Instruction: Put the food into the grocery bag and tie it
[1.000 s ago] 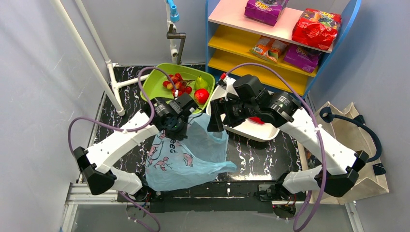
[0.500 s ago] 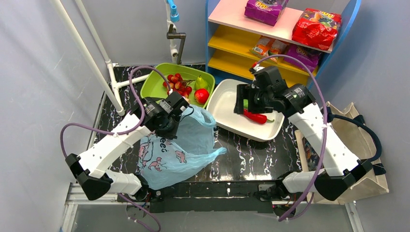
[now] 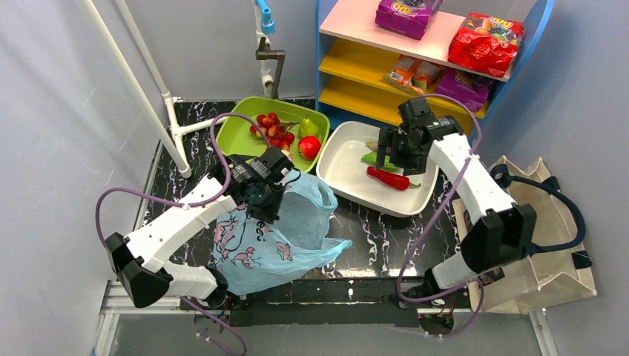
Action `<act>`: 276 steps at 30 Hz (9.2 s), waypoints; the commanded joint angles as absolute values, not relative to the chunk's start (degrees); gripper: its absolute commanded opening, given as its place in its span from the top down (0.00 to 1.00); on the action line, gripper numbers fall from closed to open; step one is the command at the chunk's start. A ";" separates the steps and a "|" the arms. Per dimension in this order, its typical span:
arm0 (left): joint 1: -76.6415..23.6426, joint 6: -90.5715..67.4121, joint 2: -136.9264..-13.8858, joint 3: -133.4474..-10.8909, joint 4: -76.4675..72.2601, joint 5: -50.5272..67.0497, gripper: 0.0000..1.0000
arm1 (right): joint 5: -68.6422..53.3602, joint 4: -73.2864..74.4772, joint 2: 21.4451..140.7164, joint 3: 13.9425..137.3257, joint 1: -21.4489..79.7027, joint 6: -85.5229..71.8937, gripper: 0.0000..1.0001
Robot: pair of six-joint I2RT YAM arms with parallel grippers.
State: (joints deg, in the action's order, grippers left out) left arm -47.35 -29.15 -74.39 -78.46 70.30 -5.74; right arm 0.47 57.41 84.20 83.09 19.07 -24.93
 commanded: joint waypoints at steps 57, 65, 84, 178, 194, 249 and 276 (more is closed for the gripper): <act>-47.11 -24.35 -73.84 -78.76 70.42 -2.12 1.00 | 3.71 52.85 100.44 85.26 19.60 -10.21 0.03; -47.15 -25.04 -73.27 -78.52 70.99 -2.58 1.00 | 8.05 53.60 106.87 88.02 19.61 -9.57 0.02; -47.14 -24.37 -74.66 -79.05 71.79 -3.17 1.00 | -1.49 53.56 115.56 92.21 20.39 -8.33 0.16; -47.26 -29.62 -79.09 -88.77 67.24 -1.64 1.00 | -12.86 55.41 84.37 87.43 60.03 -35.22 0.31; -47.21 -28.88 -79.97 -89.13 66.93 -1.58 1.00 | -4.54 59.55 76.49 86.33 60.03 -28.93 0.15; -46.36 -34.21 -70.08 -68.53 71.67 -10.78 1.00 | -9.81 59.43 118.02 132.75 37.16 -27.86 0.13; -42.91 -29.08 -73.41 -69.41 72.71 -4.89 1.00 | -3.35 40.81 137.68 138.24 35.31 -7.06 0.10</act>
State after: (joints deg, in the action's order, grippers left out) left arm -43.57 -29.91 -73.80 -69.06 70.76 -5.76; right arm -4.64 43.51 136.05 135.41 35.35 -11.60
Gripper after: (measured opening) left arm 0.008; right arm 0.889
